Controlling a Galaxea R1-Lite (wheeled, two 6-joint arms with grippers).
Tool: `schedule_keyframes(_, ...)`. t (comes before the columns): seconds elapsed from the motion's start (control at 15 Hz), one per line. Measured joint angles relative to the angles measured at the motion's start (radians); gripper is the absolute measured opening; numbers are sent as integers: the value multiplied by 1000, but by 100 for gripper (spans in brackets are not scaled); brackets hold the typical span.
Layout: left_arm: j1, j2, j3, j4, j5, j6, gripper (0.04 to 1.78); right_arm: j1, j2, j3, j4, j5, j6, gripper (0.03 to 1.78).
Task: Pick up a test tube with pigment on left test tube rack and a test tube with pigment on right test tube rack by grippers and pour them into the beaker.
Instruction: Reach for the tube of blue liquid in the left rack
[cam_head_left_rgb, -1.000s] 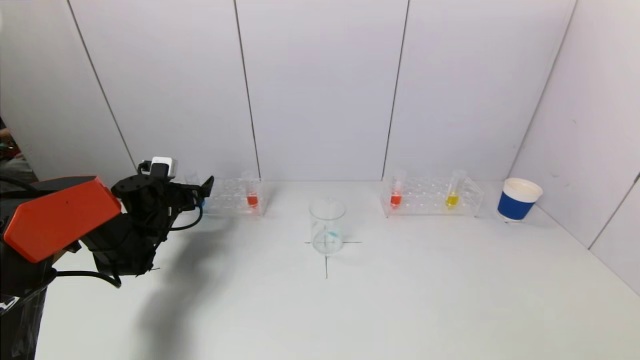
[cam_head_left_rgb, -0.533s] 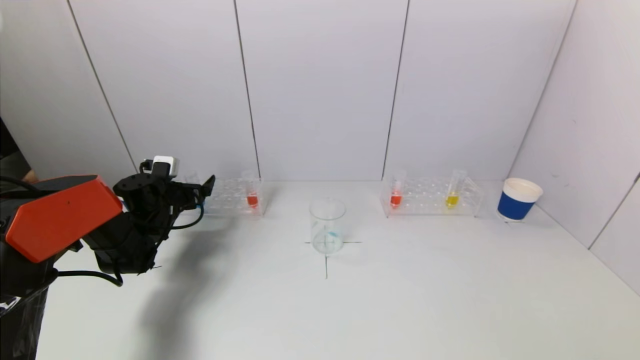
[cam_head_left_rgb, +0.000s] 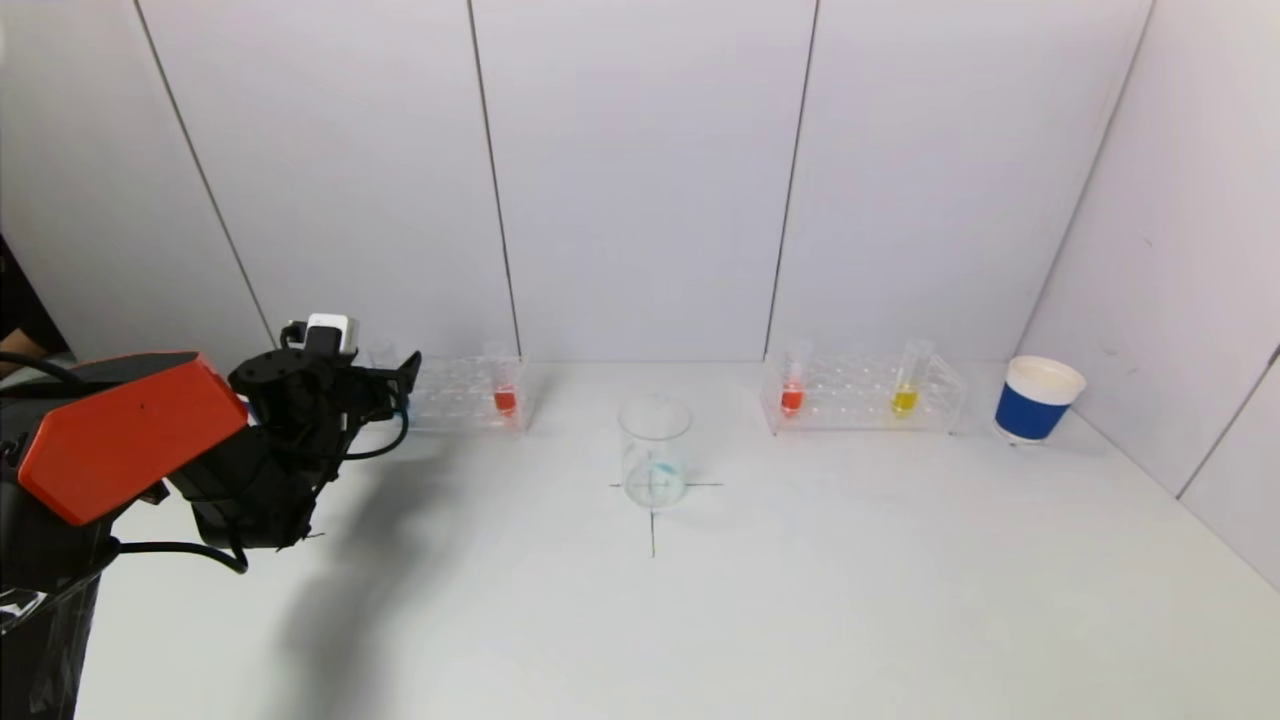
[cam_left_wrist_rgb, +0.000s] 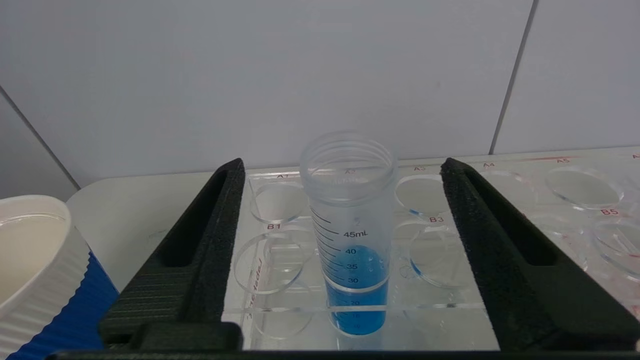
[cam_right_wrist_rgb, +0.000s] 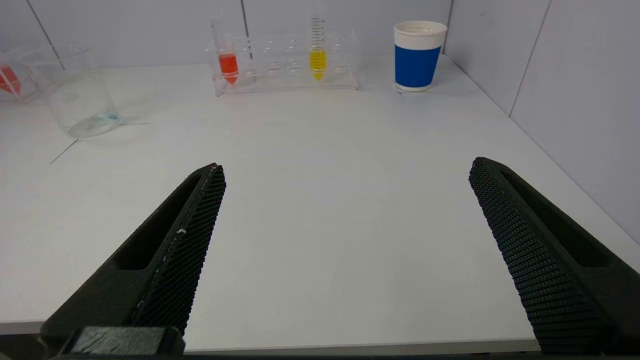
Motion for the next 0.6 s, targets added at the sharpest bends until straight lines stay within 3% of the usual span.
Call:
schedule_keyframes(0.27,0,4,-4,-2,1,0,59,0,0,0,0,0,0,177)
schedule_keyframes(0.33,-1,5,-4,-2,0,0,49,0,0,0,0,0,0,177)
schedule_keyframes(0.6,0,7,-4,-3,0,0,44,0,0,0,0,0,0,177)
